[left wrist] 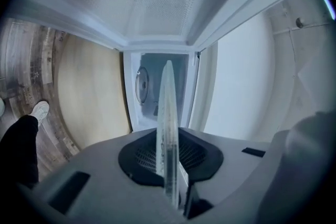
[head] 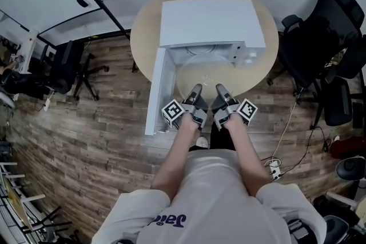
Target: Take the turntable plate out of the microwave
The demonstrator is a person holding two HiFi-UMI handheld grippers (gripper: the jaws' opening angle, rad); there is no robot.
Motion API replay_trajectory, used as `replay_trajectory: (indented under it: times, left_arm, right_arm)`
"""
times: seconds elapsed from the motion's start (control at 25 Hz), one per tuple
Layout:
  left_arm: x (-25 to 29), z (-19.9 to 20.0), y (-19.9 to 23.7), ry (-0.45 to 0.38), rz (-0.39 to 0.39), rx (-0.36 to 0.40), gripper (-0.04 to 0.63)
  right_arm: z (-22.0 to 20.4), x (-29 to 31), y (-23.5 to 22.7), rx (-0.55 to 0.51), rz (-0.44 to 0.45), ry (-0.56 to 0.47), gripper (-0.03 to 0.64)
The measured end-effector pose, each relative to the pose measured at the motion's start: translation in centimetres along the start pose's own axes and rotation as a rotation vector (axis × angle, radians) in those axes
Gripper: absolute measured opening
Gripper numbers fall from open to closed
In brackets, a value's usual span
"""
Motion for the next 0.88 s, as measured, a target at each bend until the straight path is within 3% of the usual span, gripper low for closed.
replay_trajectory:
  times: [0.28, 0.52, 0.76, 0.88]
  left_arm:
    - [0.0, 0.0, -3.6, 0.063, -0.017, 0.031, 0.035]
    - [-0.2, 0.7, -7.2, 0.068, -0.038, 0.051, 0.035]
    - [-0.3, 1.4, -9.8, 0.070, -0.040, 0.050, 0.035]
    - [-0.4, 1.7, -10.6, 0.061, -0.048, 0.056, 0.035]
  right_arm:
    - [-0.9, -0.6, 3.6, -0.050, 0.002, -0.007, 0.029]
    - [-1.8, -0.5, 6.7, -0.081, 0.024, 0.008, 0.029]
    - [-2.9, -0.3, 9.3, -0.039, 0.045, 0.006, 0.029]
    - [-3.3, 0.0, 10.0, -0.084, 0.041, 0.018, 0.029]
Point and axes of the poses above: the fingertips, and each gripper's own axes: x forward along the fingers, y to its left, z out of its top, the point moved 3 cm from there along -x, backward along the fingers, and after that the axes turned 15 degrees about x, right-handed, at the moved point
